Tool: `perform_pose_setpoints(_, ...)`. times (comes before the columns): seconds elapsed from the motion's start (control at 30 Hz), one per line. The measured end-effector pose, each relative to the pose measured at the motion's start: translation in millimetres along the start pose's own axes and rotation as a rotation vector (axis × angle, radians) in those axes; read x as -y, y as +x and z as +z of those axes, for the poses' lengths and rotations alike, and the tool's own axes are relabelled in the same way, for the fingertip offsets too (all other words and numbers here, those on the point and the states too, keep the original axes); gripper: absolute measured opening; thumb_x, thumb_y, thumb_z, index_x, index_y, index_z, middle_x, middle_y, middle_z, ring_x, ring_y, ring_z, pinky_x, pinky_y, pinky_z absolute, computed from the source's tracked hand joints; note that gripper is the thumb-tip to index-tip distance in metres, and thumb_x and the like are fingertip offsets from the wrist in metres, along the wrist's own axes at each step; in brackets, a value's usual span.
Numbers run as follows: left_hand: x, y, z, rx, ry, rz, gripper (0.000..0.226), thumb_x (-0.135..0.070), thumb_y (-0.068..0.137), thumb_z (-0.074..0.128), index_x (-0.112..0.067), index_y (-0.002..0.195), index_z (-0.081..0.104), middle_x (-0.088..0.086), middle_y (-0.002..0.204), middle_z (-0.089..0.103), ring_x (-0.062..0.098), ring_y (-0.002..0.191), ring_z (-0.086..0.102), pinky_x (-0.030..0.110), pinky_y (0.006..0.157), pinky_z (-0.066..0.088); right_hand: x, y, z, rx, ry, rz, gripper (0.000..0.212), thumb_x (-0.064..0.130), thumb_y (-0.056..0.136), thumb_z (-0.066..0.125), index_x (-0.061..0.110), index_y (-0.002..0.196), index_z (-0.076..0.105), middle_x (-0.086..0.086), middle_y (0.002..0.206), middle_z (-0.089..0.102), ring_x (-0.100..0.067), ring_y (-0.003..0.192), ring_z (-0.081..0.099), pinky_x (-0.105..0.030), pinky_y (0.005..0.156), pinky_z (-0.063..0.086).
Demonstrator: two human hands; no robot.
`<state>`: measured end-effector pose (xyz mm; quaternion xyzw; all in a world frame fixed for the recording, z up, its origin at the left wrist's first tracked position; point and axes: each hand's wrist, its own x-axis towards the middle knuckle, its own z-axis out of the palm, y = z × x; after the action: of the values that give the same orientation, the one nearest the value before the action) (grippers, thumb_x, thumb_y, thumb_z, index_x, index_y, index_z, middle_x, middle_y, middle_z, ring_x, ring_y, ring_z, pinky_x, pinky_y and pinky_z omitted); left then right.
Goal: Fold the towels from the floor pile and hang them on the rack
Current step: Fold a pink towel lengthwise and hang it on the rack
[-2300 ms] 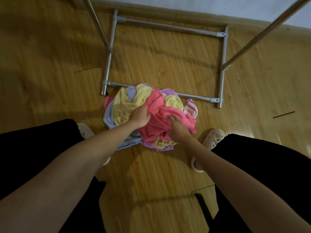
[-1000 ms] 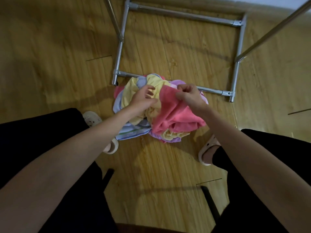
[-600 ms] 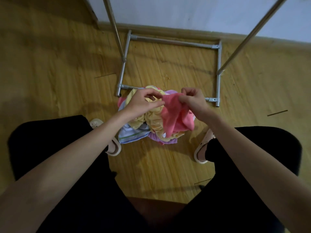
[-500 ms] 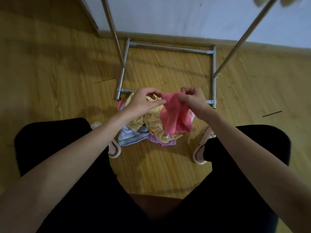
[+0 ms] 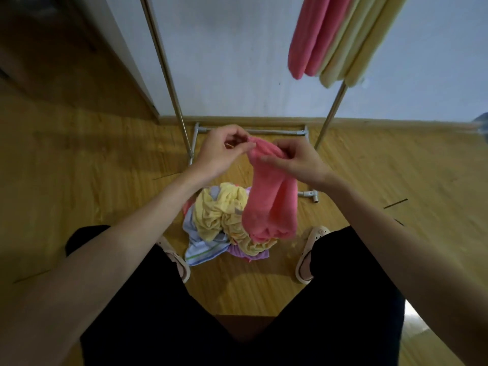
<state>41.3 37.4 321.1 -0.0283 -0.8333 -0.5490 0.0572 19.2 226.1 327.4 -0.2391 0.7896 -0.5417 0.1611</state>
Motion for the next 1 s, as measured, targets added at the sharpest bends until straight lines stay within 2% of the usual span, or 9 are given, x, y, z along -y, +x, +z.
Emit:
perform_pose_setpoints(0.1,-25.1,-4.6,-12.7,0.064,-0.125,-0.011,0.012,-0.006,0.09,0.06,0.002,0.098,0.066,0.007,0.082,0.067,0.005,0.072,0.063,0.022,0.067,0.051,25.2,-2.9,-13.3,-0.09,-0.007,-0.071,0.015,0.012,0.085,0.07,0.007,0.072,0.064,0.013,0.061,0.052,0.002,0.059,0.044,-0.016,0.056,0.038)
perform_pose_setpoints(0.23,-35.6,-19.7,-24.4,0.299,-0.173,-0.05,0.034,0.005,0.085,0.062,0.005,0.118,0.059,0.017,0.111,0.066,0.017,0.1,0.064,0.022,0.085,0.051,57.1,-8.9,-24.7,-0.119,0.02,-0.121,0.012,0.013,0.087,0.068,0.001,0.085,0.067,0.0,0.075,0.063,-0.006,0.074,0.057,-0.022,0.068,0.046)
perform_pose_setpoints(0.37,-39.8,-31.6,-17.6,0.496,-0.11,-0.117,0.037,-0.001,0.078,0.073,-0.004,0.113,0.063,0.006,0.107,0.069,0.012,0.099,0.066,0.026,0.089,0.052,82.6,-13.2,-25.8,-0.165,0.067,-0.148,0.017,0.012,0.088,0.067,-0.005,0.084,0.064,-0.002,0.071,0.057,-0.009,0.069,0.053,-0.021,0.062,0.044)
perform_pose_setpoints(0.5,-31.1,-38.1,-8.2,0.516,-0.089,-0.215,0.029,-0.006,0.08,0.073,-0.002,0.108,0.067,0.007,0.103,0.071,0.014,0.096,0.068,0.023,0.085,0.054,93.5,-14.9,-22.2,-0.201,0.115,-0.14,0.026,0.014,0.088,0.067,-0.011,0.082,0.06,-0.005,0.069,0.052,-0.013,0.067,0.05,-0.023,0.061,0.043)
perform_pose_setpoints(0.6,-11.2,-43.1,-9.7,0.555,0.052,-0.267,0.026,-0.019,0.084,0.07,-0.008,0.108,0.07,0.006,0.106,0.072,0.016,0.099,0.067,0.031,0.092,0.052,95.6,-16.8,-19.9,-0.227,0.161,-0.139,0.027,0.014,0.088,0.067,-0.012,0.084,0.06,-0.01,0.074,0.053,-0.017,0.071,0.051,-0.029,0.065,0.043)
perform_pose_setpoints(0.7,5.1,-47.6,-17.4,0.52,0.109,-0.329,0.031,-0.025,0.089,0.064,-0.001,0.11,0.068,0.02,0.109,0.068,0.031,0.102,0.064,0.043,0.092,0.049,95.6,-19.8,-18.4,-0.229,0.176,-0.126,0.018,0.01,0.088,0.067,-0.008,0.087,0.064,-0.012,0.078,0.06,-0.017,0.075,0.056,-0.029,0.067,0.047)
perform_pose_setpoints(0.8,4.5,-48.5,-30.0,0.365,0.09,-0.384,0.023,-0.02,0.093,0.058,-0.003,0.106,0.067,0.013,0.096,0.069,0.021,0.083,0.066,0.025,0.071,0.053,89.6,-20.8,-21.3,-0.259,0.179,-0.11,0.013,0.01,0.087,0.068,-0.003,0.088,0.066,-0.011,0.08,0.065,-0.016,0.076,0.061,-0.029,0.07,0.05)
perform_pose_setpoints(0.87,0.8,-46.6,-40.2,0.238,0.093,-0.414,0.02,-0.021,0.094,0.057,-0.003,0.093,0.066,0.008,0.077,0.063,0.016,0.065,0.058,0.02,0.054,0.044,81.0,-20.1,-23.4,-0.325,0.158,-0.094,0.013,0.014,0.086,0.069,0.001,0.088,0.066,-0.01,0.08,0.066,-0.015,0.076,0.061,-0.031,0.07,0.05)
perform_pose_setpoints(1.0,-16.4,-47.7,-54.8,0.086,0.006,-0.445,0.018,-0.014,0.098,0.048,-0.01,0.1,0.066,0.001,0.069,0.059,0.012,0.058,0.055,0.017,0.046,0.041,63.4,-22.1,-13.4,-0.431,0.092,-0.079,0.008,0.011,0.089,0.064,0.003,0.09,0.063,-0.004,0.079,0.063,-0.007,0.073,0.058,-0.026,0.067,0.048)
